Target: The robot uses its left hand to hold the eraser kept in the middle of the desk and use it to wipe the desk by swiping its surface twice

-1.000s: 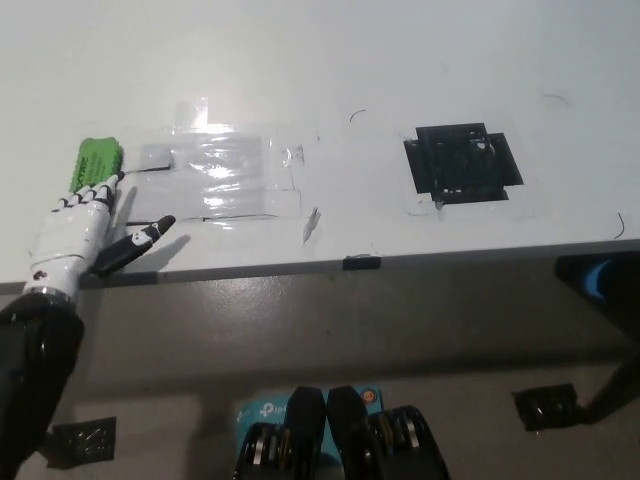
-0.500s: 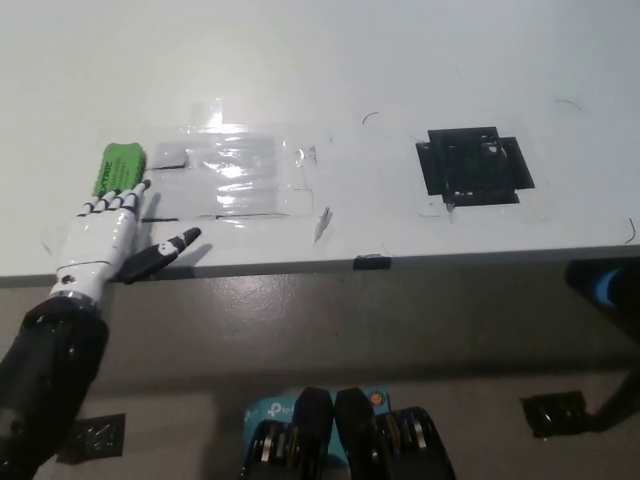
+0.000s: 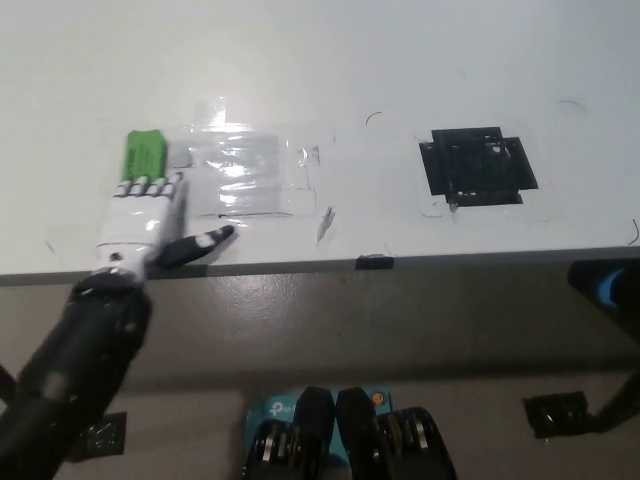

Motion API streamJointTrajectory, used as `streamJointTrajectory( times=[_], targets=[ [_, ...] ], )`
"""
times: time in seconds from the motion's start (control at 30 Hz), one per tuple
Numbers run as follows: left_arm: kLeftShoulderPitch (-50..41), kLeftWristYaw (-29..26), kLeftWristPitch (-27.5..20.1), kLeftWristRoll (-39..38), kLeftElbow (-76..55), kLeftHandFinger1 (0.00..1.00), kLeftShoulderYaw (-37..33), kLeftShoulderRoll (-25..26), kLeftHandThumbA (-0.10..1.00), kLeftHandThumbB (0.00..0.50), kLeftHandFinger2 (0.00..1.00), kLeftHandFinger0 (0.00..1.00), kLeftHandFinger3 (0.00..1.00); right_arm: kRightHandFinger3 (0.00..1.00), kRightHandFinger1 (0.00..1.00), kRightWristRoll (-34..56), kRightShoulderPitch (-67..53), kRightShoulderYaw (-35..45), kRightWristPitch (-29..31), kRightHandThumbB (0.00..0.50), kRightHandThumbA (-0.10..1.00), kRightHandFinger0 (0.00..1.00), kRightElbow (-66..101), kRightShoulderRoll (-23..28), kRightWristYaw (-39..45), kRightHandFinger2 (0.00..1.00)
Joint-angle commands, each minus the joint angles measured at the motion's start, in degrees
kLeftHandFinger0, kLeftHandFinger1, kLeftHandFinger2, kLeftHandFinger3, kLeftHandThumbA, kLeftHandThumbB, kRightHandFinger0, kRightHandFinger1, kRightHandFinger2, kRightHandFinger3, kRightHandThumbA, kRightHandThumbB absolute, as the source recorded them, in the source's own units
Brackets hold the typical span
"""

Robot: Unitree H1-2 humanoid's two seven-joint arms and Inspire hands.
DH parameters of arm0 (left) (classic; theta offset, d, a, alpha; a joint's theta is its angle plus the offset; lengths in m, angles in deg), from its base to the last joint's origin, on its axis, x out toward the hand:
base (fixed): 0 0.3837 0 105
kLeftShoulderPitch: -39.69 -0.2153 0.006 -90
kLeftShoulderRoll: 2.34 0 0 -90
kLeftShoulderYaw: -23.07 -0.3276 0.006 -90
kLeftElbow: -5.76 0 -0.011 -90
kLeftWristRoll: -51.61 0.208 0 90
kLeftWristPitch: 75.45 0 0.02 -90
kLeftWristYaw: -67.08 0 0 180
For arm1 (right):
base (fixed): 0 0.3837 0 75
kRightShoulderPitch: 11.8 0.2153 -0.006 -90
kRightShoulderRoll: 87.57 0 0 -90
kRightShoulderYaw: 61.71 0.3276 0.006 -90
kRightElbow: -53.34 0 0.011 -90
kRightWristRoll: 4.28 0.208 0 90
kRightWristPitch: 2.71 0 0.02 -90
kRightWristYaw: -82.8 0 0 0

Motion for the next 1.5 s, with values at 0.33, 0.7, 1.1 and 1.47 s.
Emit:
streamJointTrajectory(
  times=[0.33, 0.7, 1.1, 1.47],
  targets=[
    [-1.3, 12.2, -4.0, -6.2, 11.9, 1.0, -3.2, -22.7, 1.0, 0.438, 1.0, 1.0, 1.0, 1.0, 1.0, -2.1, 2.6, -1.5, 0.8, 0.127, 1.0, 1.0, 2.7, 1.3, -1.0, 1.0],
    [-2.4, 12.2, -4.9, -4.8, 15.3, 1.0, -4.1, -28.3, 1.0, 0.394, 1.0, 1.0, 1.0, 1.0, 1.0, -4.0, 3.7, -2.6, 1.8, 0.097, 1.0, 1.0, 2.8, 1.0, -1.8, 1.0],
    [-1.0, 12.2, -5.2, -3.7, 19.4, 1.0, -4.3, -28.4, 1.0, 0.352, 1.0, 1.0, 1.0, 1.0, 1.0, -4.5, 4.2, -2.8, 2.1, 0.076, 1.0, 1.0, 2.1, 1.4, -1.6, 1.0],
    [-1.8, 10.4, -3.3, -4.6, 19.7, 1.0, -2.0, -20.9, 1.0, 0.406, 1.0, 1.0, 1.0, 1.0, 1.0, -4.0, 3.8, -2.1, 2.0, 0.017, 1.0, 1.0, 2.6, 1.2, -1.7, 1.0]
  ],
)
